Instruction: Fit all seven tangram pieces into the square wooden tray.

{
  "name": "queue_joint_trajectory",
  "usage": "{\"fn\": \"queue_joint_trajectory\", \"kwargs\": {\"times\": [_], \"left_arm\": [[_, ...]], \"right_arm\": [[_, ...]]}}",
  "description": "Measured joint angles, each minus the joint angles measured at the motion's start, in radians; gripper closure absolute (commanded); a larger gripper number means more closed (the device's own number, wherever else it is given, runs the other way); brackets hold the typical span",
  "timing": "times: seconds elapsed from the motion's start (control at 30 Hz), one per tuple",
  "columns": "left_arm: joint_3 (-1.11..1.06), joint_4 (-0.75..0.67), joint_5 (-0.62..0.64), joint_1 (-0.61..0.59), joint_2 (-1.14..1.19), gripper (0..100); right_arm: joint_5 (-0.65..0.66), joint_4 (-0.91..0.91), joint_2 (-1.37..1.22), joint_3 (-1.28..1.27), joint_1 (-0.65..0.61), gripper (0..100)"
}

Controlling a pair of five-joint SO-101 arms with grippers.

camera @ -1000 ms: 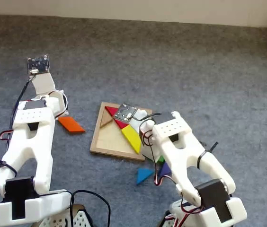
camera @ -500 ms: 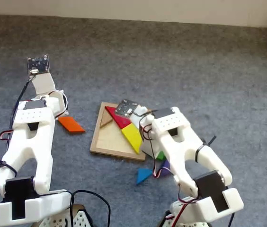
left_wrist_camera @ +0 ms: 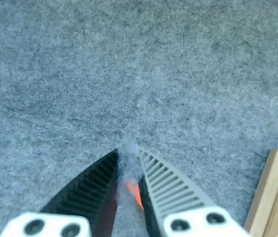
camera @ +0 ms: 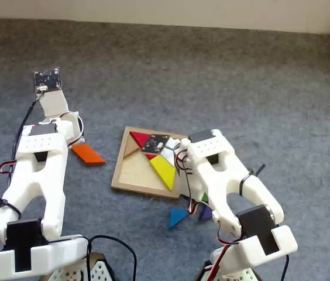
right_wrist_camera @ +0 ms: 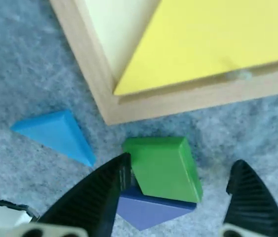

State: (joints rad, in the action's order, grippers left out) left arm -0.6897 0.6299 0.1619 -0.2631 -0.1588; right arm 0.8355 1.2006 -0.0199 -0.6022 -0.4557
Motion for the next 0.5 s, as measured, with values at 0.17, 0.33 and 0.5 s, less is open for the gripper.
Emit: {"fn": "queue_joint_trajectory", "kwargs": {"times": [0.17, 0.33, 0.5], "left_arm": [[0.000, 0.000, 0.000, 0.000, 0.000, 95], [0.000, 0.000, 0.000, 0.000, 0.000, 95], [0.000, 0.000, 0.000, 0.000, 0.000, 95]], "right_arm": [[0.000, 0.000, 0.000, 0.000, 0.000, 71.4], [0.000, 0.000, 0.000, 0.000, 0.003, 90.5], [0.000, 0.000, -0.006, -0.002, 0.003, 95.8]]}}
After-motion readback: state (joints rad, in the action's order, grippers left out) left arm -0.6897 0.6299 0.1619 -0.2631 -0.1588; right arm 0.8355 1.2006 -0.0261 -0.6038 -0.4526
